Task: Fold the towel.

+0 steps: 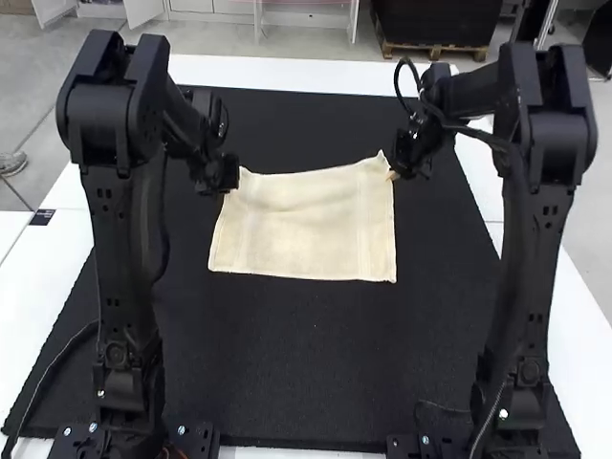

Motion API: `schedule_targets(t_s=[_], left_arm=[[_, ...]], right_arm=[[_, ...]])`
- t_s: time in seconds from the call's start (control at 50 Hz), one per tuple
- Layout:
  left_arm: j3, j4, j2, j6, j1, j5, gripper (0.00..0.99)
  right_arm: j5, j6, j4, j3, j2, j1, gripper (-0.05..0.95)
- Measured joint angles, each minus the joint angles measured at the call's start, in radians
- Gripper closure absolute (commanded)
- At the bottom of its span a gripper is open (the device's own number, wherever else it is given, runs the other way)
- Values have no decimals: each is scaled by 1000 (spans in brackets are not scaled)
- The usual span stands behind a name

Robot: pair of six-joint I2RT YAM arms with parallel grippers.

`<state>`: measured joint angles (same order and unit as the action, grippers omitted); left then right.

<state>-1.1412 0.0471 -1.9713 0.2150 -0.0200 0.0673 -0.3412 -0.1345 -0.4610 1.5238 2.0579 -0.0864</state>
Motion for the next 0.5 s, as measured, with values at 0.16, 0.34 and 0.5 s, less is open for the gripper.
schedule_targets(t_s=[0.16,0.34,0.5], left_arm=[[47,5,43,0,0,-13,970],[93,18,102,0,0,-18,970],[128,31,152,0,0,-24,970]], right_arm=[[0,0,-23,-74,-40,0,916],[0,-2,-27,-187,-51,0,916],[0,-6,-28,-264,-109,0,916]])
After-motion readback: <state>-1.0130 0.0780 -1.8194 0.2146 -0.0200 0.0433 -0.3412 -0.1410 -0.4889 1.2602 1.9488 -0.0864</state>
